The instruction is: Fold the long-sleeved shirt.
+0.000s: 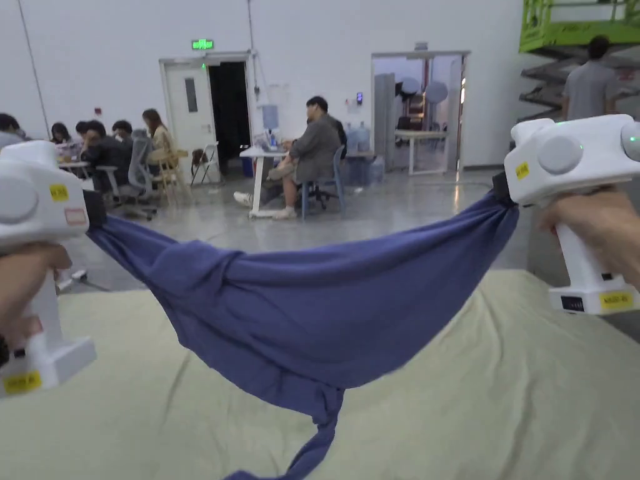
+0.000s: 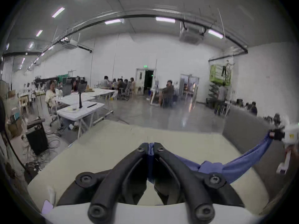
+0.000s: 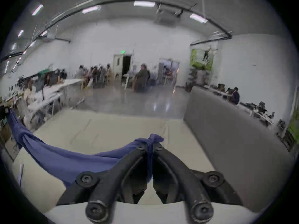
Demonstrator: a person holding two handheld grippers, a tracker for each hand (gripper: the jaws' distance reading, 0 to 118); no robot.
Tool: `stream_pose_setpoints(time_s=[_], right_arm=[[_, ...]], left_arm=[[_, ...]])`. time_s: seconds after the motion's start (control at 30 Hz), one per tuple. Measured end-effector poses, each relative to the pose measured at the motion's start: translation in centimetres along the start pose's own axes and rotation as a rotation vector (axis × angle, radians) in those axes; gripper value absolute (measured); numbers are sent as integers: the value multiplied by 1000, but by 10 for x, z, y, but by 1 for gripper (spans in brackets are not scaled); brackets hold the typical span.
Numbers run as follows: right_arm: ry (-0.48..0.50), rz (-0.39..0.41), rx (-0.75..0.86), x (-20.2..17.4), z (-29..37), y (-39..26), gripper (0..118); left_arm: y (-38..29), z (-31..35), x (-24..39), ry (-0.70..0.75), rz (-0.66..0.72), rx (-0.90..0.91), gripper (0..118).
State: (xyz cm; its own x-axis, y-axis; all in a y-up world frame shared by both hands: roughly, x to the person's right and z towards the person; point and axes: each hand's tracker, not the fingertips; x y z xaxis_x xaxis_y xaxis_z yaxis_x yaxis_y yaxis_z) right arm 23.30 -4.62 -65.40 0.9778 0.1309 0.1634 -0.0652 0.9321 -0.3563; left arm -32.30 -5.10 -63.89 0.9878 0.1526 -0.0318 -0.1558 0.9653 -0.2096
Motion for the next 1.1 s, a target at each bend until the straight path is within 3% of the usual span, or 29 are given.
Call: stream_pose_setpoints(time_s=[0.1, 0.2, 0.4, 0.6, 0.83, 1.03, 1.1], right_arm=[[-36, -40, 74, 15, 12, 46, 0], [-35, -67, 125, 25, 16, 74, 0], [-70, -87, 163, 34, 6, 72, 0], [-39, -70, -15, 23, -52, -17, 0], [20, -105, -253, 10, -112, -159, 0], [53, -151, -252, 20, -76, -216, 0], [77, -131, -239, 24, -45, -236, 0]], left_arm=[[59, -14, 7, -17, 83, 3, 0], [86, -16, 23, 4, 11, 63, 0], [67, -26, 33, -38, -6, 59, 0], [-33, -77, 22, -64, -40, -118, 0], [-181, -99, 1, -70, 0, -330, 0], [-222, -67, -25, -106, -4, -344, 0], [-234, -38, -31, -131, -23, -334, 0]])
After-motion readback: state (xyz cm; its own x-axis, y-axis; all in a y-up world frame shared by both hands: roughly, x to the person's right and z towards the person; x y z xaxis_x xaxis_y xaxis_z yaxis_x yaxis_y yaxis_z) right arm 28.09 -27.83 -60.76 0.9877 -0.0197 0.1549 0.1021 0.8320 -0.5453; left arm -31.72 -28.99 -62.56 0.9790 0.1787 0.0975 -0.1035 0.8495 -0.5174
